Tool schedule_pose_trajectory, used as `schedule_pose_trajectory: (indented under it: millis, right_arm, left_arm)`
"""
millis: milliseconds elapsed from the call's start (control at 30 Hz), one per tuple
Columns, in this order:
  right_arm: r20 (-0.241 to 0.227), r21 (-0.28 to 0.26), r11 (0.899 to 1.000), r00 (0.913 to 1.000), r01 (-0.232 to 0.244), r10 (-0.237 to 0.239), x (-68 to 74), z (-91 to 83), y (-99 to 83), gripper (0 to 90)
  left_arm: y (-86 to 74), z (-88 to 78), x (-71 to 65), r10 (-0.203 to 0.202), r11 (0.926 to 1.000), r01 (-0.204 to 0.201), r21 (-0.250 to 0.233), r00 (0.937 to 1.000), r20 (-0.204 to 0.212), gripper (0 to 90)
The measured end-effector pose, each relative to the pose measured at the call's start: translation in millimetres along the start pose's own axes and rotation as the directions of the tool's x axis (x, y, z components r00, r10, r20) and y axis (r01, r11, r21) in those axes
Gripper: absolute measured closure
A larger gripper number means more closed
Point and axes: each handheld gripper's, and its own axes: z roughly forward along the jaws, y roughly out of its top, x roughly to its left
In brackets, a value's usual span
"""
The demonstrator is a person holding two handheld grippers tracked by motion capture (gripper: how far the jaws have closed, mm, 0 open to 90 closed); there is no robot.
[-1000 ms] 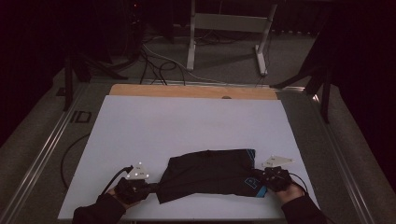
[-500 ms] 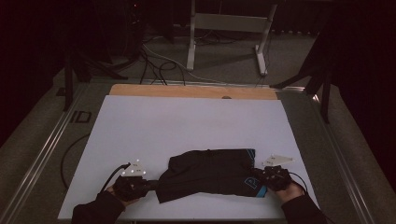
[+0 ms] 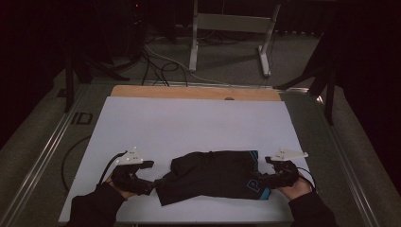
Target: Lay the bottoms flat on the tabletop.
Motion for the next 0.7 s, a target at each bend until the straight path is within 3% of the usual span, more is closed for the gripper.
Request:
schedule_pose_trajectory:
  millis: [33,67,200,300,367,467,500,700]
  right_arm:
    - [0.008,-0.011,1.0,0.9999,-0.008,0.008,-1.0,-0.6,2.6,12.5]
    - [0.003,-0.015,1.0,1.0,-0.005,0.005,-1.6,-0.5,5.3,8.7]
    - [0.02,-0.039,0.999,0.9996,-0.019,0.02,-6.2,2.6,16.3,8.7]
    - [0.045,-0.05,0.998,0.9987,-0.024,0.026,-10.5,7.7,23.8,10.8]
    - [0.011,-0.023,0.998,0.9981,-0.06,0.06,-16.8,12.9,28.4,12.7]
    - [0.058,-0.022,0.997,0.9958,-0.07,0.071,-21.2,21.0,31.0,14.5]
    - [0.052,-0.025,0.997,0.996,-0.071,0.073,-23.5,23.3,30.7,14.2]
    - [0.062,0.017,0.993,0.9912,-0.118,0.117,-34.3,38.5,22.1,20.3]
  left_arm:
    - [3.8,1.5,0.9,0.003,1.0,-0.003,0.001,1.0,0.009,17.8]
    - [7.5,3.8,1.5,0.0,1.0,0.0,0.002,1.0,-0.002,15.4]
    - [21.1,17.2,5.7,-0.013,0.9996,0.014,0.026,0.9994,-0.033,12.6]
    - [27.4,30.3,10.0,-0.063,0.9972,0.064,0.037,0.9975,-0.031,11.4]
    - [29.8,40.6,12.8,-0.092,0.994,0.096,0.054,0.9941,-0.057,13.0]
    - [31.2,55.7,19.2,-0.138,0.9864,0.146,0.076,0.9845,-0.109,16.8]
    - [30.6,60.2,21.8,-0.146,0.9836,0.157,0.09,0.9825,-0.115,17.0]
    - [17.9,72.8,36.6,-0.205,0.969,0.217,0.118,0.9726,-0.11,26.1]
